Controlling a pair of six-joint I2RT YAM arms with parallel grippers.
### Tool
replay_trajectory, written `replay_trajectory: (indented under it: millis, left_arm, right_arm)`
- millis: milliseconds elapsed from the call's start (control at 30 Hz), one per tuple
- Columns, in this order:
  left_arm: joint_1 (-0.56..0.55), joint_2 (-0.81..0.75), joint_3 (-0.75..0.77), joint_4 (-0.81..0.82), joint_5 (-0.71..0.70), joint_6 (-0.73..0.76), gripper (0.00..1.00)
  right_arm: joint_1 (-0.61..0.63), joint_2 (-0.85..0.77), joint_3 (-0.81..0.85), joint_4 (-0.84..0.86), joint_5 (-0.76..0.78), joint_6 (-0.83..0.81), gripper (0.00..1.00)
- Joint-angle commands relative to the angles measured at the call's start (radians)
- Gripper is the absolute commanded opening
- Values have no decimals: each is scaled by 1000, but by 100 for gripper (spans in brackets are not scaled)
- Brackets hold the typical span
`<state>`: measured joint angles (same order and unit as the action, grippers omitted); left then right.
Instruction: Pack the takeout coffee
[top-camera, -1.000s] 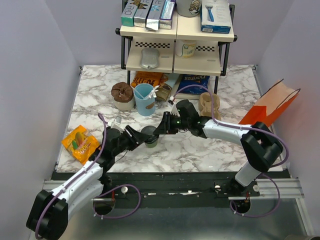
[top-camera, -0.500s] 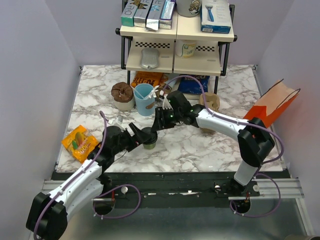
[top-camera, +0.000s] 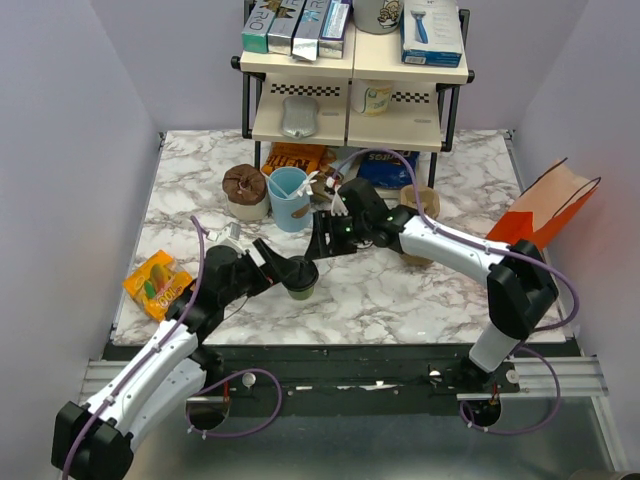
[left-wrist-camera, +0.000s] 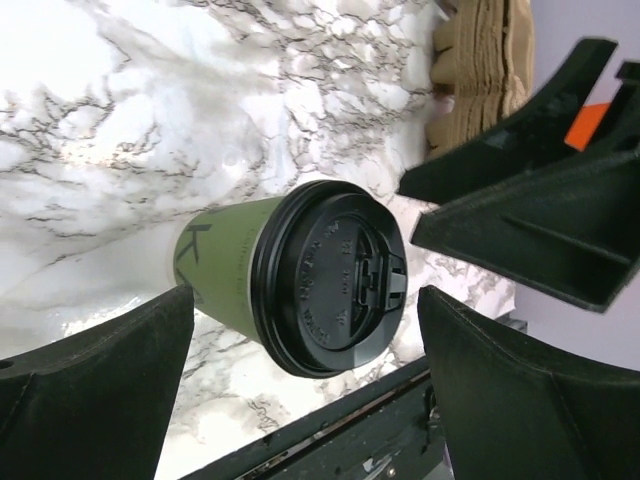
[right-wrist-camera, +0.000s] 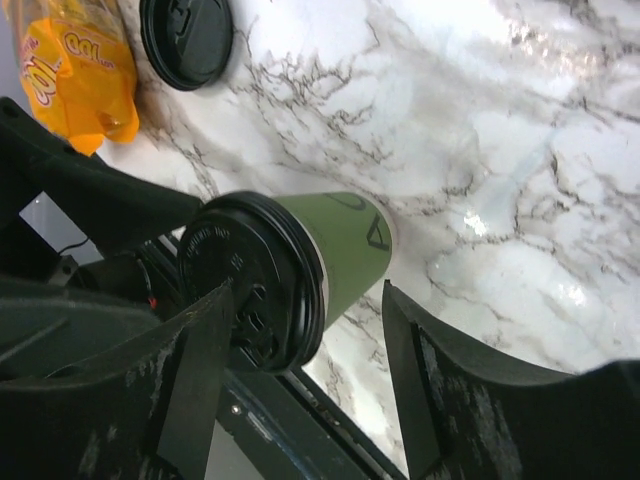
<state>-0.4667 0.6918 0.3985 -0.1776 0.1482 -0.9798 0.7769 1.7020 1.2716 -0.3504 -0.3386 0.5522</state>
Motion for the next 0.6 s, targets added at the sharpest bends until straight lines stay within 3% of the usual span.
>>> replay_trajectory:
  millis: [0,200,233,433,567]
  left_arm:
    - [7,20,2,-7,-24,4,98]
    - [10,74,-41,107,4,-39,86]
    - [11,81,-44,112,1,-42,78]
    - [20,97,-79,138,-10,-60,54]
    - [23,101,-93,138,-13,-65,47]
  right_arm:
    - [-1,-57,-95,48,-5,57,66]
    - [-1,-27,-138,137,-49,87,55]
    - [-1,-18,-140,148,-51,91,54]
    - [-1,-10,-166,163,-33,121,42]
    - [-1,-4,-196,177,-25,141,35]
